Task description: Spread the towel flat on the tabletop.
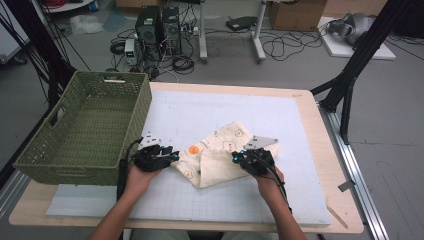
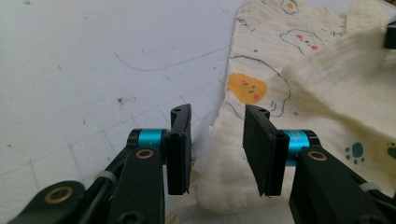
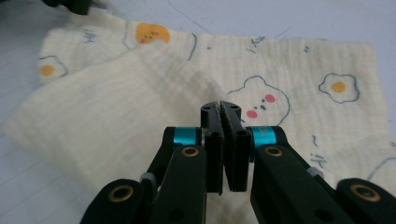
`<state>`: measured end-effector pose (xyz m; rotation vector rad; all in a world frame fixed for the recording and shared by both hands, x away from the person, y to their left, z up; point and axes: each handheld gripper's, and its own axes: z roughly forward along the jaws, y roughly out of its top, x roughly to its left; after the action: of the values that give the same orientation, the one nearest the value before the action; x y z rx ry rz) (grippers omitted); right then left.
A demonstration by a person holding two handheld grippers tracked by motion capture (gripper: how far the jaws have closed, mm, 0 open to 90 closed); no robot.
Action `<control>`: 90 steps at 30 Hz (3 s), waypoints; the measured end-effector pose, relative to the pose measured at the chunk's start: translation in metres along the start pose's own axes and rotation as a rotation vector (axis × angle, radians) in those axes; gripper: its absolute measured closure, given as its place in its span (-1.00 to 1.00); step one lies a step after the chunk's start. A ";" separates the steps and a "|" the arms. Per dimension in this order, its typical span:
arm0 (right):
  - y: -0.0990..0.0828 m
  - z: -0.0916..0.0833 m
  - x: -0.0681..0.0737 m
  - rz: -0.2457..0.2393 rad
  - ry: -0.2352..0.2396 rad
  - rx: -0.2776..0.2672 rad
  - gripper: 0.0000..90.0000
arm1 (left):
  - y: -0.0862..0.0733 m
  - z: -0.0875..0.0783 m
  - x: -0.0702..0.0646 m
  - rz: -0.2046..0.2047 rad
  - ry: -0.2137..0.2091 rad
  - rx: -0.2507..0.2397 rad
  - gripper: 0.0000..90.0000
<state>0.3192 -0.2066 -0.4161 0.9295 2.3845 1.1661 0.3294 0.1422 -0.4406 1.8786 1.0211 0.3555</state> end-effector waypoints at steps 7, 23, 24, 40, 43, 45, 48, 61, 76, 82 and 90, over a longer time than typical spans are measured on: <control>-0.028 -0.043 0.003 0.003 -0.007 -0.022 0.97 | 0.000 0.000 -0.001 0.006 0.008 -0.009 0.39; -0.081 -0.106 -0.005 0.140 -0.127 -0.025 0.49 | -0.001 0.007 -0.006 0.017 0.013 0.018 0.22; -0.080 -0.107 -0.010 0.159 -0.149 -0.048 0.45 | 0.000 0.008 -0.006 0.019 0.013 0.019 0.21; -0.074 -0.050 -0.049 0.184 -0.222 0.117 0.56 | 0.030 0.035 -0.003 -0.005 -0.008 -0.009 0.12; -0.070 -0.053 -0.047 0.143 -0.210 0.171 0.96 | 0.044 0.049 -0.005 0.001 -0.009 -0.012 0.11; -0.068 -0.054 -0.045 0.126 -0.242 0.199 0.96 | 0.052 0.059 -0.007 0.024 -0.024 0.007 0.09; -0.068 -0.057 -0.044 0.081 -0.283 0.224 0.96 | 0.063 0.073 -0.008 0.039 -0.034 0.020 0.07; -0.075 -0.076 -0.055 0.179 -0.286 0.037 0.18 | 0.082 0.135 -0.029 0.102 -0.053 0.118 0.01; -0.075 -0.078 -0.053 0.172 -0.272 0.024 0.14 | 0.082 0.146 -0.045 0.192 0.018 0.199 0.91; -0.075 -0.077 -0.053 0.177 -0.268 0.027 0.12 | 0.082 0.124 -0.011 0.079 0.145 0.173 0.92; -0.072 -0.071 -0.050 0.162 -0.264 0.029 0.10 | 0.074 0.095 0.023 -0.033 0.367 0.124 0.91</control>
<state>0.2881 -0.3139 -0.4292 1.2237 2.1533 0.9943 0.4389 0.0873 -0.4316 1.9455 1.3424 0.6481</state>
